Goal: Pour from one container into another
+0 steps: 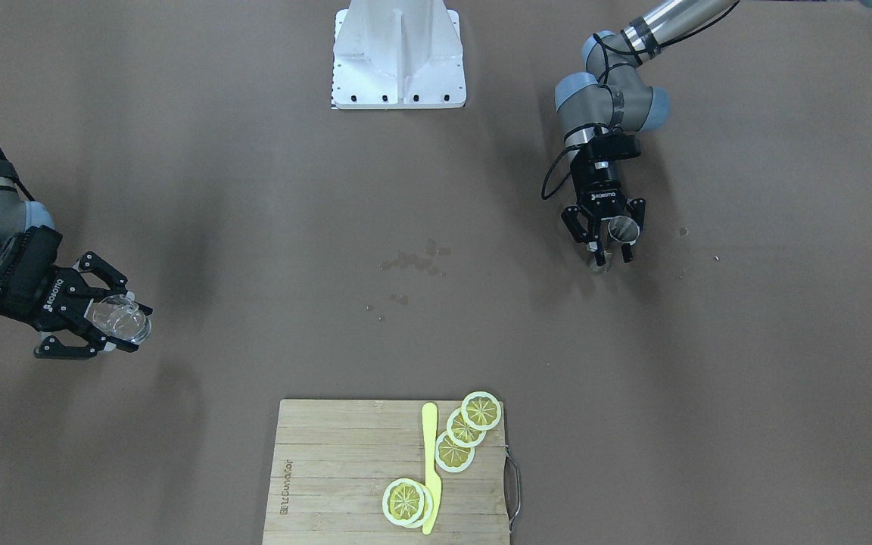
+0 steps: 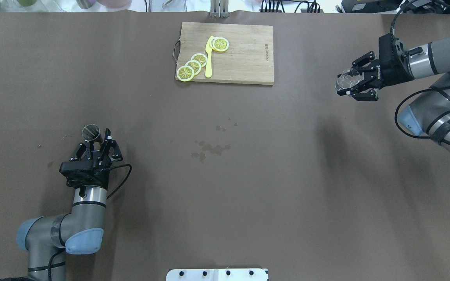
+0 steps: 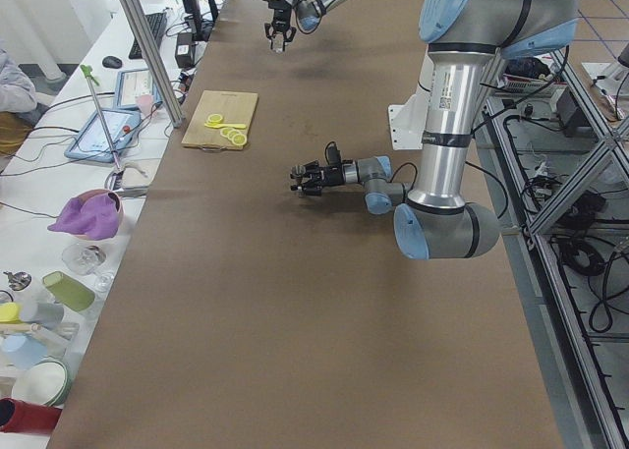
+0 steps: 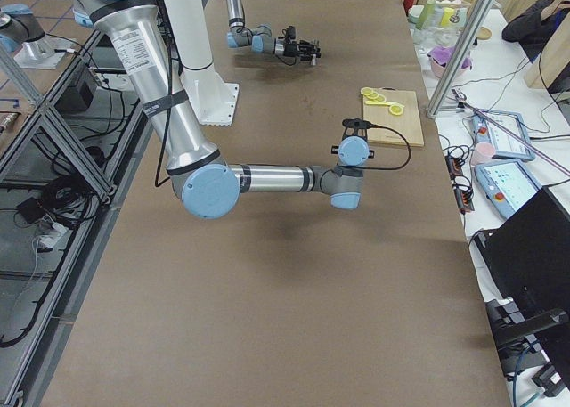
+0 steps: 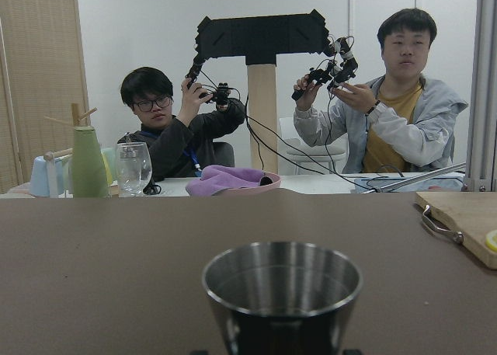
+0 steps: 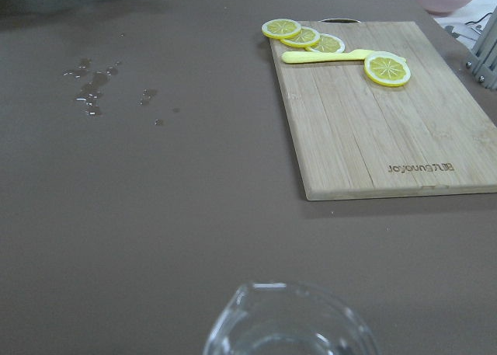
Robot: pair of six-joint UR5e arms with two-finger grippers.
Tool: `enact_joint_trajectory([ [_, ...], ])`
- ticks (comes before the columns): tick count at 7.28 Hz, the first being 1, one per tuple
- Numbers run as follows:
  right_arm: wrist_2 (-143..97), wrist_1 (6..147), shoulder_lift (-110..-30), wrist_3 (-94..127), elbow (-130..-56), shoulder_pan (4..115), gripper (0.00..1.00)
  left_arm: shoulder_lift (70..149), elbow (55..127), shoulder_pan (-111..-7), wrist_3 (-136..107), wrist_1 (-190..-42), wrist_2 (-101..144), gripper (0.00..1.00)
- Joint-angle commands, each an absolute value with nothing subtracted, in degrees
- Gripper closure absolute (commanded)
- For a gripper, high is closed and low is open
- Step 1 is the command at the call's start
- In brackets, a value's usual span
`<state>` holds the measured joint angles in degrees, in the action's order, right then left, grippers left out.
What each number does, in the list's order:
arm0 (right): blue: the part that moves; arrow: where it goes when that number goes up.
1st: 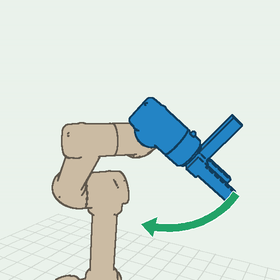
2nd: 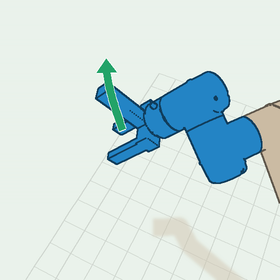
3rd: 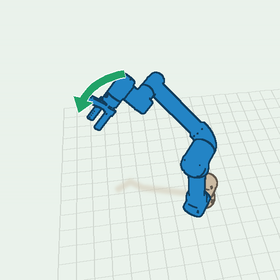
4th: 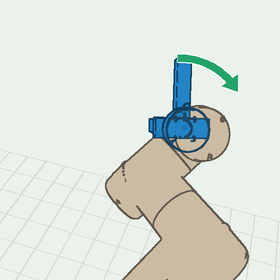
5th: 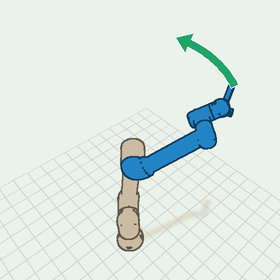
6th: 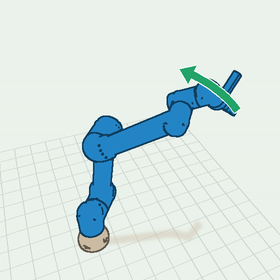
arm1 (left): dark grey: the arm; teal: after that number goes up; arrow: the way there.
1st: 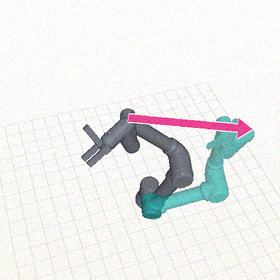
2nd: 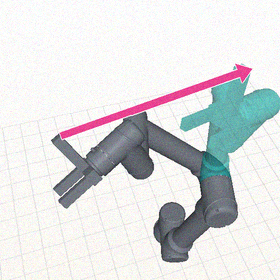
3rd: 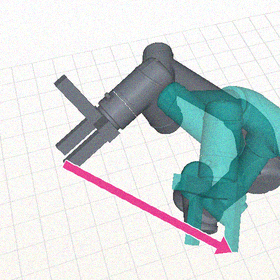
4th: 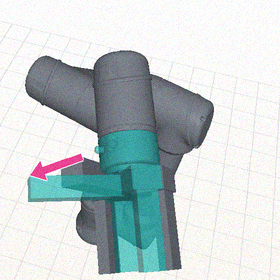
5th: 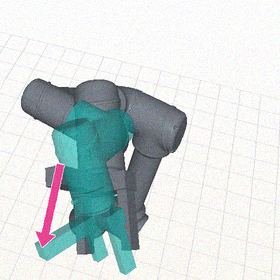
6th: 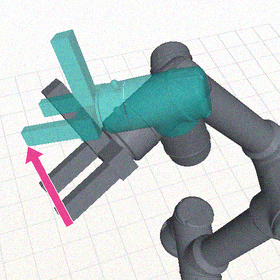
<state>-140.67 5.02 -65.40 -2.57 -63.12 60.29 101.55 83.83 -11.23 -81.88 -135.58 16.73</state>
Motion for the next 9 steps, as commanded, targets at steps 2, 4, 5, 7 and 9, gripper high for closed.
enact_joint_trajectory([
  [2,-141.06,12.02,-64.34,-2.64,-67.4,61.43,1.0,101.34,84.81,-11.25,-81.91,-134.21,16.52,0.98],
  [4,-141.15,15.1,-64.6,-2.64,-70.47,62.22,1.0,101.95,89.18,-12.21,-80.52,-133.69,19.48,1.0],
  [5,-141.15,16.34,-64.6,-2.64,-71.36,62.4,1.0,101.95,92.43,-12.22,-74.33,-133.94,20.99,1.0],
  [7,-140.8,21.15,-64.86,-2.64,-74.6,62.67,1.0,106.49,92.65,-13.87,-71.63,-134.12,26.17,1.0],
  [9,-140.1,26.34,-65.04,-2.9,-77.94,62.4,1.0,112.39,91.94,-16.78,-58.08,-135.86,32.5,1.0],
])
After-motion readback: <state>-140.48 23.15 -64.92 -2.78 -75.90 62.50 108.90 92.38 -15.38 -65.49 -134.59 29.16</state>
